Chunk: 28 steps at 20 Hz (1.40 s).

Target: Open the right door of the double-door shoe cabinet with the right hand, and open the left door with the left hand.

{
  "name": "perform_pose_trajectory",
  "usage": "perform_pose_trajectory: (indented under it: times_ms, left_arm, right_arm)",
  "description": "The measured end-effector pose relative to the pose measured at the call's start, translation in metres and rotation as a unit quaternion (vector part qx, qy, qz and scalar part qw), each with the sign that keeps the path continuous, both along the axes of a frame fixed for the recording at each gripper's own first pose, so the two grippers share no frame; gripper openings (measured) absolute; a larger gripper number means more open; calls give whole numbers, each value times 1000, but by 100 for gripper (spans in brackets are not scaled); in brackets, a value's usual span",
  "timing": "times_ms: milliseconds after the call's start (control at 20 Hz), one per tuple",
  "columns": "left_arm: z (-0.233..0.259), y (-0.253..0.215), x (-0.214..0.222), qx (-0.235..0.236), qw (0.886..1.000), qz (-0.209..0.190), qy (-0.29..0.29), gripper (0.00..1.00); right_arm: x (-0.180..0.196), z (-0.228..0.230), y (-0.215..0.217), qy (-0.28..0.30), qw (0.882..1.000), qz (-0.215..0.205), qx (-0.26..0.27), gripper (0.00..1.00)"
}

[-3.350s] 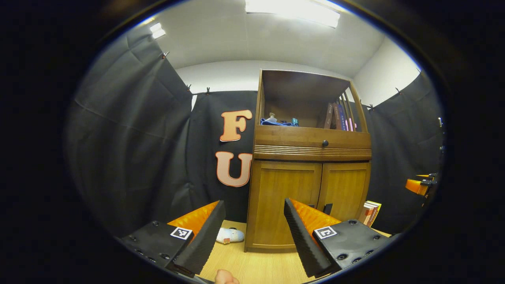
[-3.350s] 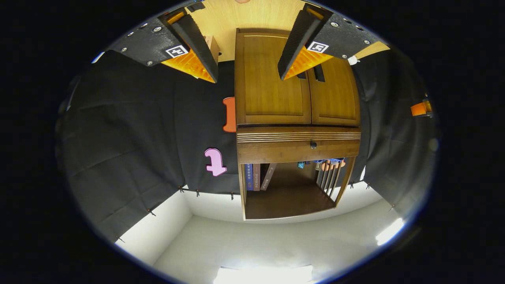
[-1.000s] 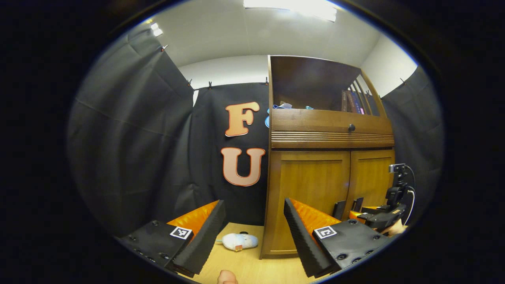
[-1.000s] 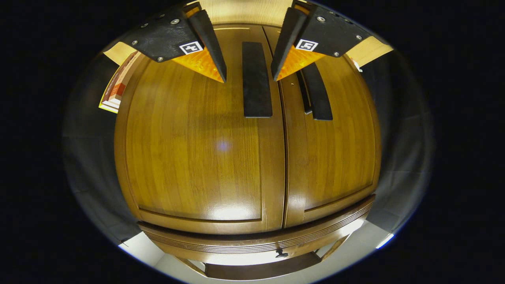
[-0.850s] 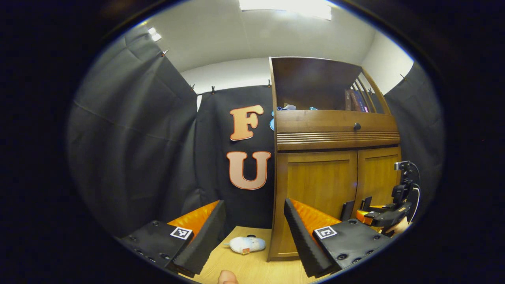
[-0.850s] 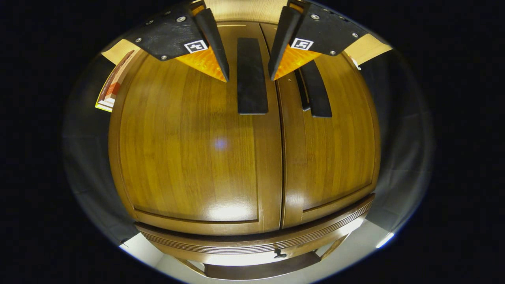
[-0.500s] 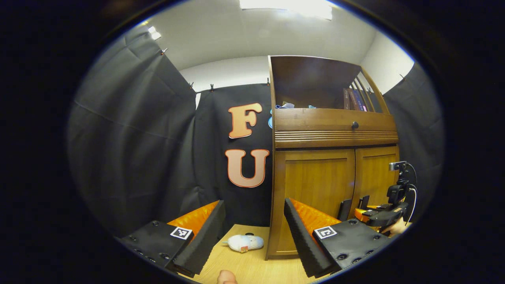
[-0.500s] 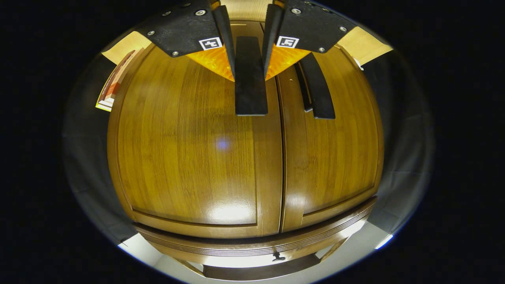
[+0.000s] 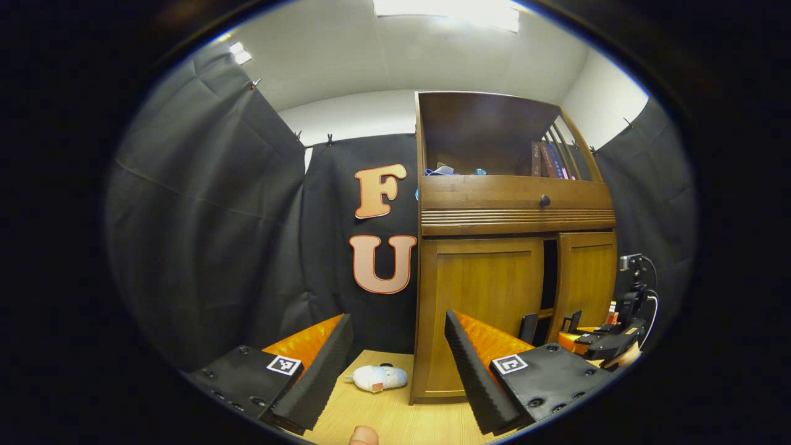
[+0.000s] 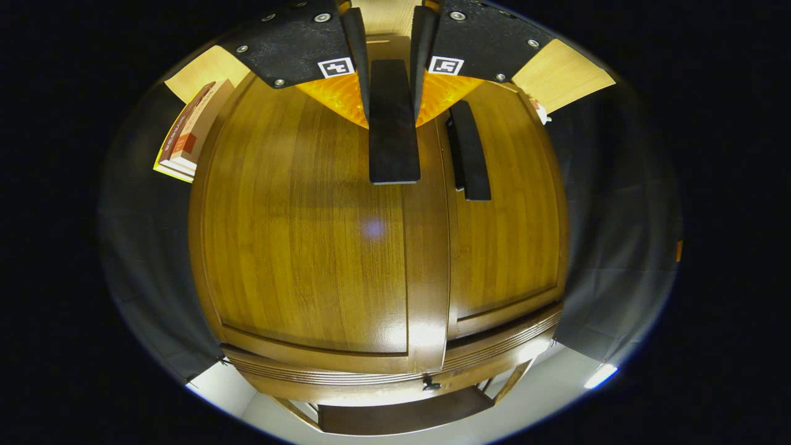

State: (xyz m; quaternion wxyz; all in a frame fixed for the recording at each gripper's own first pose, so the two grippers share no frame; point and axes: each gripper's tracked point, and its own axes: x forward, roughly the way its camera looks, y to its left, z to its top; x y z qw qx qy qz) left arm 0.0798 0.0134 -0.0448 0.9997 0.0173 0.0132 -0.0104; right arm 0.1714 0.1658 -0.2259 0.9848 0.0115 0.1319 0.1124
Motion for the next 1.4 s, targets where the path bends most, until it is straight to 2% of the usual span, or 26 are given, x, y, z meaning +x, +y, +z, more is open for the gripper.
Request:
perform_pose_trajectory:
  times_ms: [50,100,150,200,250,400,450,600,700,800,850,1050,1100,1200,1300,1350,1400]
  left_arm:
    - [-1,-2,-3,-2,1000,-1,2,96]
    - [-4,-4,-6,-3,1000,-2,6,96]
    - [-6,-6,-8,-3,1000,-2,10,96]
    - [-7,-8,-11,-3,1000,-2,14,96]
    - [-9,-10,-14,-2,1000,-3,17,96]
    - [-12,-15,-23,-1,1000,-2,24,96]
    - [-13,-17,-27,-1,1000,-2,27,96]
    - [-17,-23,-35,-3,999,-2,34,97]
    - [-19,-26,-32,-1,999,-3,39,96]
    - [-21,-36,-35,0,999,-6,42,96]
    - [-21,-39,-37,0,999,-7,44,96]
    - [-22,-54,-41,3,999,-17,46,98]
    - [-22,-59,-41,3,999,-21,46,98]
    - [-24,-68,-43,1,998,-29,49,97]
    - [-27,-79,-45,-1,998,-38,52,97]
    - [-28,-83,-45,-2,998,-41,52,97]
    - [-29,-86,-45,-3,998,-42,52,97]
  right_arm:
    - [-9,2,-3,-2,1000,3,-1,34]
    - [-19,6,-9,-5,1000,5,1,28]
    - [-27,9,-14,-4,1000,6,4,31]
    - [-36,11,-20,-3,1000,7,6,24]
    - [-45,13,-26,-3,1000,7,5,28]
    - [-71,18,-48,-3,1000,5,4,28]
    - [-78,21,-54,-3,1000,4,4,24]
    - [-95,25,-75,-5,1000,-3,-2,28]
    - [-103,28,-87,-4,1000,-7,4,29]
    - [-112,30,-99,0,1000,-11,13,19]
    - [-116,31,-106,0,1000,-14,13,24]
    - [-128,35,-132,-8,999,-36,3,26]
    - [-129,35,-139,-10,999,-42,0,19]
    - [-132,37,-148,-10,999,-50,0,18]
    - [-137,39,-166,-10,998,-65,-4,10]
    - [-138,40,-176,-13,997,-74,-11,13]
    - [-140,40,-187,-15,996,-84,-20,11]
